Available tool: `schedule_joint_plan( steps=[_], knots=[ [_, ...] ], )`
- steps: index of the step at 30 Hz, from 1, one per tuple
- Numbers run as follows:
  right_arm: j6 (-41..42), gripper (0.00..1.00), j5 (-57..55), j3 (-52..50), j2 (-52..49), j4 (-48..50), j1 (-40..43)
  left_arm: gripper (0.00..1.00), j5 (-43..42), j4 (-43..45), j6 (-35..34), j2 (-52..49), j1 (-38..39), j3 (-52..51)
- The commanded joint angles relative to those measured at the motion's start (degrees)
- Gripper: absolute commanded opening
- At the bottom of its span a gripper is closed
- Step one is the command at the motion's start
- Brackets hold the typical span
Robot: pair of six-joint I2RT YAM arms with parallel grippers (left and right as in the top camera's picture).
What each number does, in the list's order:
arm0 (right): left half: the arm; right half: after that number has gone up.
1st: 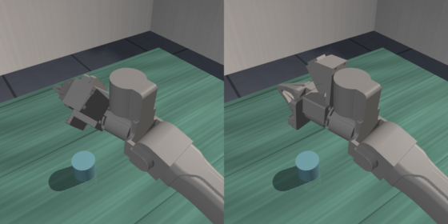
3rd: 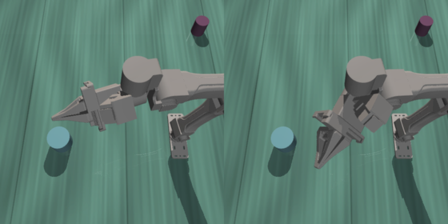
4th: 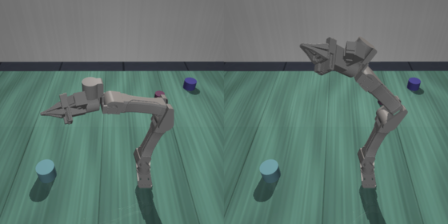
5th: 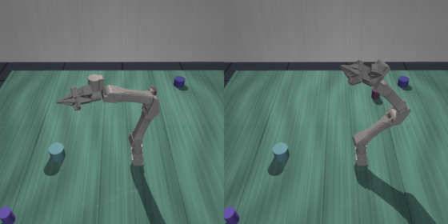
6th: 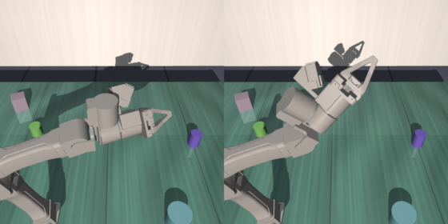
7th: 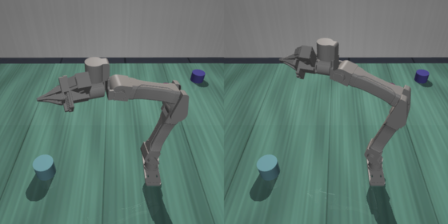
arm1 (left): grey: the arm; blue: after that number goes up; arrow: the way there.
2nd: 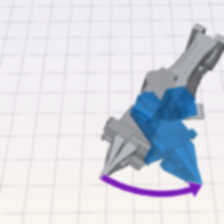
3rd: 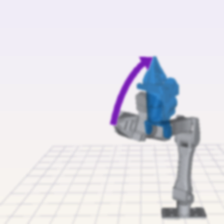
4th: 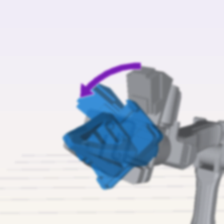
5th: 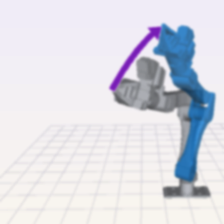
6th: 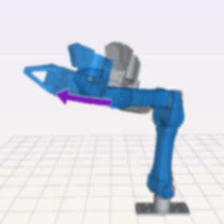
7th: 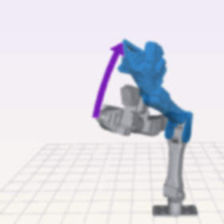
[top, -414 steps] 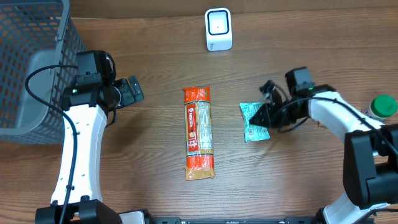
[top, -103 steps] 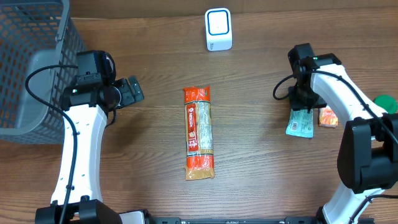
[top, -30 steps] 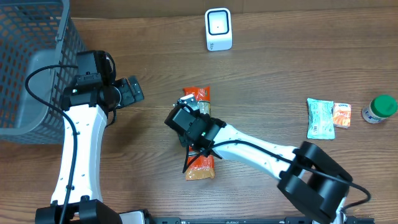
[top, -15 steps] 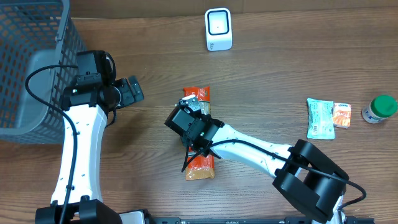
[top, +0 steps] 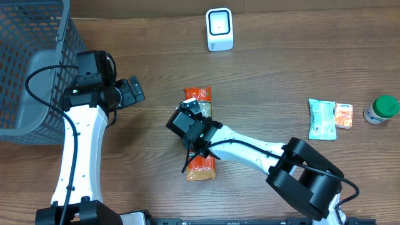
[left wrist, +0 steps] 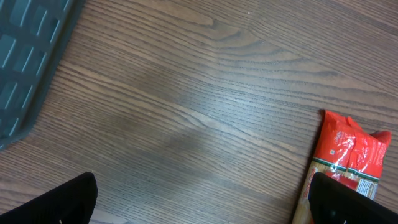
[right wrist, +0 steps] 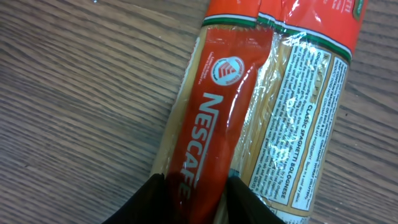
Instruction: Scan the item barcode
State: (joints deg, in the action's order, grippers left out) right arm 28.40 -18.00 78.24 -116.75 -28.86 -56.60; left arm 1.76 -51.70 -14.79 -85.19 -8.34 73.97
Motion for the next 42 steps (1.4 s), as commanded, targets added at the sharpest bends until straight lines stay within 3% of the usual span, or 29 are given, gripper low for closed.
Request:
schedule_joint_plan(
  steps=[1,3,5,13,19,24,31,42],
  knots=[
    [0.35,0.25,0.26,-0.83,-1.49,-0.07,0.04,1.00,-0.26,0.02,0.66,0.02,0.11,0.26],
    [0.35,0.11,0.24,-0.74,-1.40,-0.09,0.04,1.00,-0.26,0.02,0.66,0.02,0.11,0.26],
    [0.31,0.04,-0.31,-0.35,-0.90,-0.13,0.09,1.00,-0.24,0.02,0.66,0.02,0.11,0.26],
    [-0.28,0.04,-11.63,1.29,9.20,-6.21,0.11,1.00,-0.26,0.02,0.68,0.02,0.11,0.26],
    [-12.55,0.04,-17.94,1.05,11.93,-14.88,1.64,1.00,-0.26,0.02,0.66,0.02,0.11,0.26],
    [-13.49,0.04,-17.97,-2.36,11.89,-20.28,6.10,1.00,-0.24,0.04,0.66,0.02,0.11,0.26],
    [-8.50,0.04,-17.97,-8.00,11.85,-19.04,15.10,1.00,-0.26,0.02,0.66,0.02,0.11,0.26],
    [-8.90,0.04,-26.43,-16.02,11.02,-15.89,23.37,0.99,-0.26,0.02,0.66,0.02,0.11,0.26]
  ],
)
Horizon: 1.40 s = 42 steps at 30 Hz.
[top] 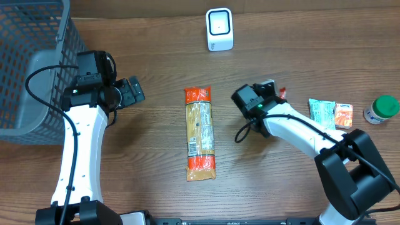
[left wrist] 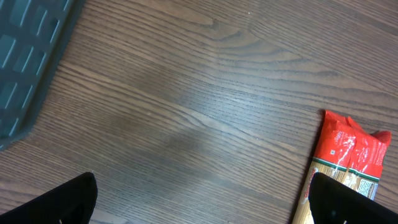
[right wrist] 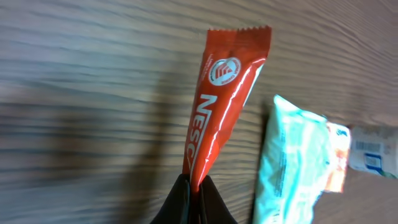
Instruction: Scan the item barcode
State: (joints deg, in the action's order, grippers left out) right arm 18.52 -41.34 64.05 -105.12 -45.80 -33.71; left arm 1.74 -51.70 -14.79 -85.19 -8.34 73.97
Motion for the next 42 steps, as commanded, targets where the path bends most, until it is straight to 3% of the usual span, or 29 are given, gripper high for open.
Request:
schedule_joint_plan(
  steps=[1,6,8,11,15,16,27,33,42],
  knots=[
    [0.98,0.04,-2.95,-2.78,-0.61,2.08,0.72,1.00,-0.24,0.02,0.66,0.02,0.11,0.26],
    [1.05,0.05,2.03,-5.62,-0.61,7.28,0.96,1.00,-0.24,0.02,0.66,0.02,0.11,0.26],
    [1.25,0.12,2.93,-5.62,-0.61,7.91,0.96,1.00,-0.22,0.02,0.66,0.02,0.11,0.26],
    [1.20,0.16,2.86,-5.60,-0.61,8.28,0.96,1.00,-0.24,0.04,0.66,0.02,0.11,0.26],
    [1.20,0.35,2.99,-5.55,-0.59,8.11,0.96,1.00,-0.22,0.04,0.68,0.02,0.11,0.26],
    [1.22,0.36,3.54,-5.40,-0.59,8.02,0.96,1.00,-0.24,0.02,0.66,0.02,0.11,0.26],
    [2.62,0.36,18.88,0.70,6.75,-0.52,6.62,1.00,-0.24,0.04,0.66,0.02,0.11,0.26],
    [2.67,0.31,28.63,0.00,8.37,-7.52,9.70,1.00,-0.24,0.02,0.66,0.02,0.11,0.26],
    [3.21,0.27,31.15,-4.48,7.06,-3.52,10.27,1.00,-0.22,0.02,0.66,0.02,0.11,0.26]
  ],
)
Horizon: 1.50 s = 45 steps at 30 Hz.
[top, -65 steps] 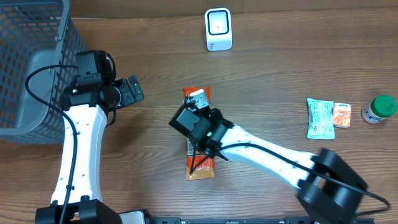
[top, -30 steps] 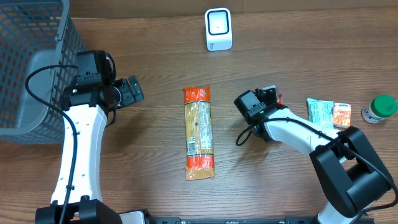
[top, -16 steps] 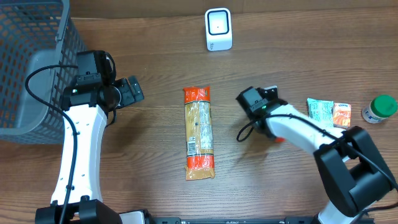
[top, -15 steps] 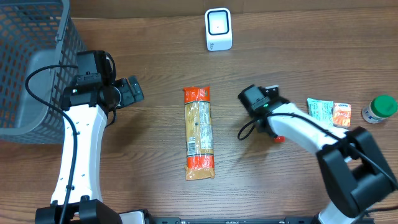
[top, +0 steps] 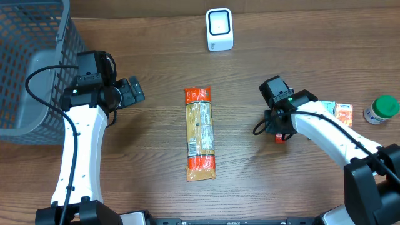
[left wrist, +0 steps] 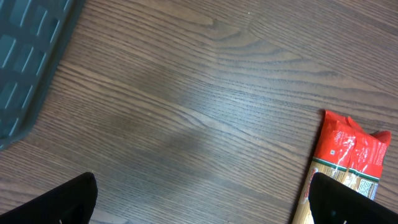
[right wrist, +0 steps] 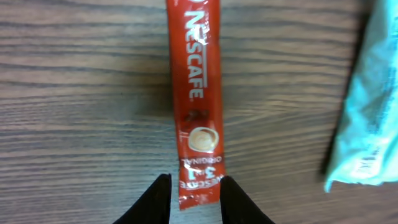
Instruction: Scan the item barcode
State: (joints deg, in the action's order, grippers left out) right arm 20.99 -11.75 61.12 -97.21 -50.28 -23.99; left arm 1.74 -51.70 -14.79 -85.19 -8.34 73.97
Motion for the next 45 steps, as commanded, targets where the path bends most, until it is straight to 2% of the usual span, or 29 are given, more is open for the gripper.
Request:
schedule_joint_plan(
  steps=[1,14,24,27,39,43,45],
  knots=[
    [1.27,0.27,1.55,-1.92,-0.87,1.44,0.79,1.00,-0.22,0.02,0.66,0.02,0.11,0.26],
    [1.33,0.26,1.55,-3.98,-0.87,3.78,2.54,1.00,-0.24,0.02,0.66,0.02,0.11,0.26],
    [1.29,0.24,1.55,-8.37,-0.87,10.71,2.54,1.00,-0.24,0.02,0.66,0.02,0.11,0.26],
    [-0.15,0.18,1.51,-8.15,-0.85,10.95,2.54,1.00,-0.22,0.02,0.66,0.02,0.11,0.26],
    [0.15,0.16,1.55,-6.08,-0.02,8.90,2.97,1.00,-0.24,0.02,0.66,0.02,0.11,0.26],
    [0.17,0.18,1.84,-2.40,3.21,5.77,4.96,1.00,-0.24,0.02,0.66,0.02,0.11,0.26],
    [0.15,0.27,2.01,-1.66,4.70,4.92,6.47,1.00,-0.22,0.02,0.66,0.02,0.11,0.26]
  ],
)
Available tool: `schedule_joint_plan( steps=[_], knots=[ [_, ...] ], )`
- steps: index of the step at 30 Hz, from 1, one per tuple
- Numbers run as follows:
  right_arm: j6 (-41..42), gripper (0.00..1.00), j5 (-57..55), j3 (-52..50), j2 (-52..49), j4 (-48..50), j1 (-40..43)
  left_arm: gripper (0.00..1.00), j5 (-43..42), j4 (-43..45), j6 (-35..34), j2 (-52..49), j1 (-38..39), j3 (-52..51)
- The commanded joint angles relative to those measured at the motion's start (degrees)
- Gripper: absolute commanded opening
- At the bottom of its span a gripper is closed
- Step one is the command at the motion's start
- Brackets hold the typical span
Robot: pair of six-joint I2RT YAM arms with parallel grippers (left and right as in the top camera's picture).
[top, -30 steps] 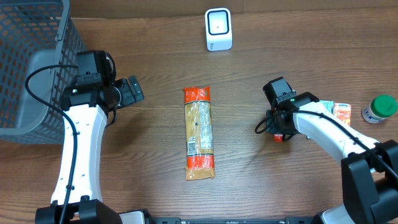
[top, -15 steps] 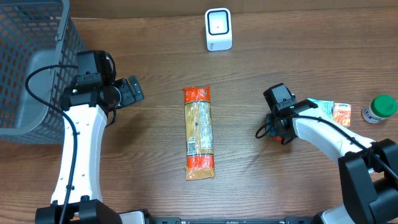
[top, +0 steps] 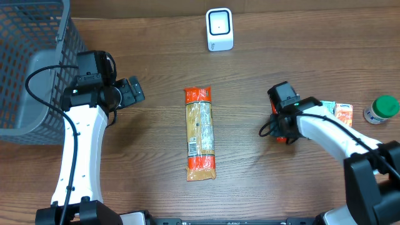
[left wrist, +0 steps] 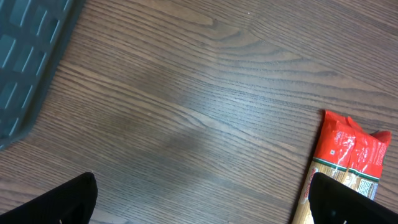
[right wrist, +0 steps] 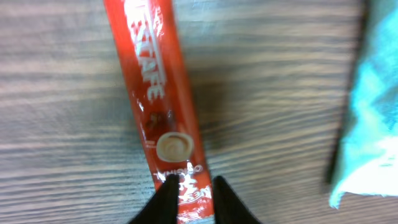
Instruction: Scan the item barcode
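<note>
A red Nescafe stick (right wrist: 163, 106) lies flat on the table; in the overhead view only a red scrap of it (top: 279, 137) shows under my right arm. My right gripper (right wrist: 194, 196) stands over its near end. The jaws are narrowed but still apart, and the stick shows between them. The long spaghetti packet (top: 200, 133) with red ends lies mid-table. The white scanner (top: 219, 29) stands at the back. My left gripper (top: 134, 89) hovers wide open left of the packet (left wrist: 345, 155), holding nothing.
A grey mesh basket (top: 31, 62) stands at the far left. To the right of the stick lie a teal sachet (right wrist: 373, 112), an orange sachet (top: 343, 115) and a green-capped bottle (top: 382, 107).
My right gripper's fingers now stand closer together over the stick's end, and the gripper has shifted slightly right. The stick now lies a little tilted in the right wrist view. Left arm unchanged.
My right gripper stood round the Nescafe stick lying on top of the spaghetti packet. Then it was shut on the stick, held off to the right near the teal sachet. Later the stick lay on the table between open fingers, which have since narrowed. The left arm stayed still.
</note>
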State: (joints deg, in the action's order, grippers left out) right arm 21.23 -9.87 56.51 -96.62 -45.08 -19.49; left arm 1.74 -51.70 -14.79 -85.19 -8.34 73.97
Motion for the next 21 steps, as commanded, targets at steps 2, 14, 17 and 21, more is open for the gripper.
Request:
schedule_joint_plan(
  steps=[2,14,17,21],
  knots=[
    [-0.24,0.31,0.15,2.93,4.61,-0.87,3.89,1.00,-0.24,0.04,0.66,0.02,0.11,0.26],
    [-0.22,0.17,9.81,-3.80,2.23,4.24,7.82,1.00,-0.24,0.02,0.66,0.02,0.11,0.26],
    [-0.20,0.16,10.25,-5.92,2.23,5.70,7.82,1.00,-0.22,0.02,0.66,0.02,0.11,0.26],
    [-0.22,0.16,10.23,-7.06,2.23,5.77,7.82,1.00,-0.24,0.02,0.66,0.02,0.11,0.26]
  ],
)
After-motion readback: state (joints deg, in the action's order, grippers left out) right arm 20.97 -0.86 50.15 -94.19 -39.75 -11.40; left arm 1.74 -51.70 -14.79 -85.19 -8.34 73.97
